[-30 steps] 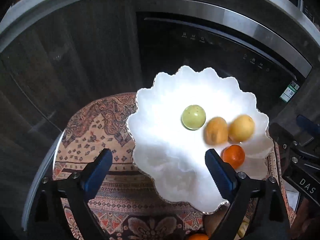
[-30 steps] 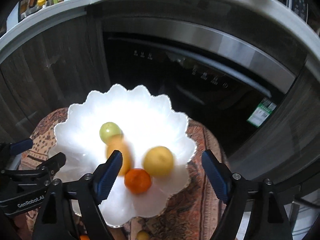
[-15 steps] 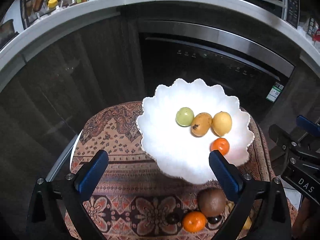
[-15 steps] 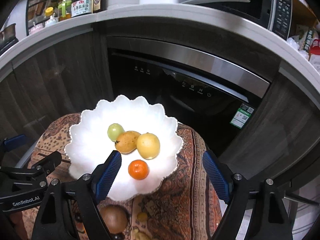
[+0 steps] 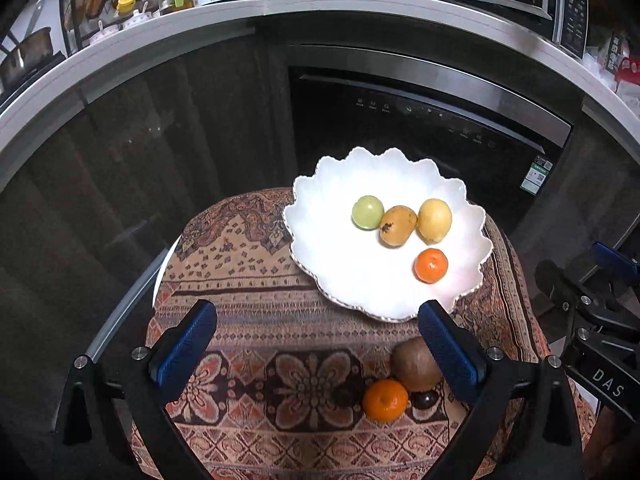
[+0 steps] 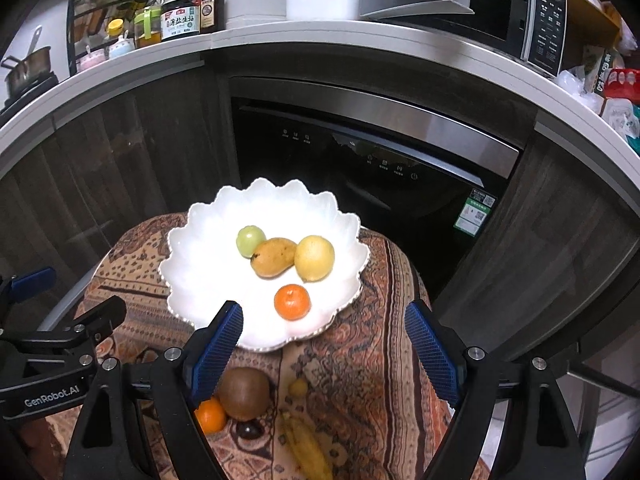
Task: Organize fruits
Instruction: 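Withdraw both tools from the bowl toward the remaining fruit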
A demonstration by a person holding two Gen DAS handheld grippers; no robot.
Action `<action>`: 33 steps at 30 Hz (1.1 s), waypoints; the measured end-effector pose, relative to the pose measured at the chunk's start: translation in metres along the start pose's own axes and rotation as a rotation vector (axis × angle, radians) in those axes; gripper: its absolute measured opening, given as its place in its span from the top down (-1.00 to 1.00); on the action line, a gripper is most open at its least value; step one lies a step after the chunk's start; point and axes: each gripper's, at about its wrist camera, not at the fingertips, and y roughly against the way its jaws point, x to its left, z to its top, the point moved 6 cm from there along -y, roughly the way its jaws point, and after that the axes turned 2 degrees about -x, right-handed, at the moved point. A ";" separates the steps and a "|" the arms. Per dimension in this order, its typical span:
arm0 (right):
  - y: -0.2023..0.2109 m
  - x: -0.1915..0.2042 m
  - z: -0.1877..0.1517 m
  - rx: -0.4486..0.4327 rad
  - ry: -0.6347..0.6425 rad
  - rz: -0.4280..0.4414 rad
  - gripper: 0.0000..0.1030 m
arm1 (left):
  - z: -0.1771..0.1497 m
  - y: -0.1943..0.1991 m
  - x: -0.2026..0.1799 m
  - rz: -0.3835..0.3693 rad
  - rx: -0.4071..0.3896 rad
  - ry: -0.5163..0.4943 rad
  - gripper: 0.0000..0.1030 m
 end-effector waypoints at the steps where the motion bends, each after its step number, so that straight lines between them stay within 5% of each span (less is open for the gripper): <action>1: 0.001 0.000 -0.002 0.001 -0.001 0.000 -0.63 | -0.002 0.001 -0.001 -0.001 0.001 -0.001 -0.99; 18: 0.003 -0.006 -0.052 0.066 -0.005 0.024 -0.61 | -0.055 0.006 -0.011 0.016 0.029 0.019 -0.98; 23: -0.004 0.000 -0.078 0.105 0.030 0.064 -0.36 | -0.078 -0.001 -0.012 0.025 0.060 0.022 -0.98; 33: -0.022 0.006 -0.116 0.168 0.057 0.092 -0.30 | -0.115 -0.019 -0.014 0.047 0.107 0.020 -0.98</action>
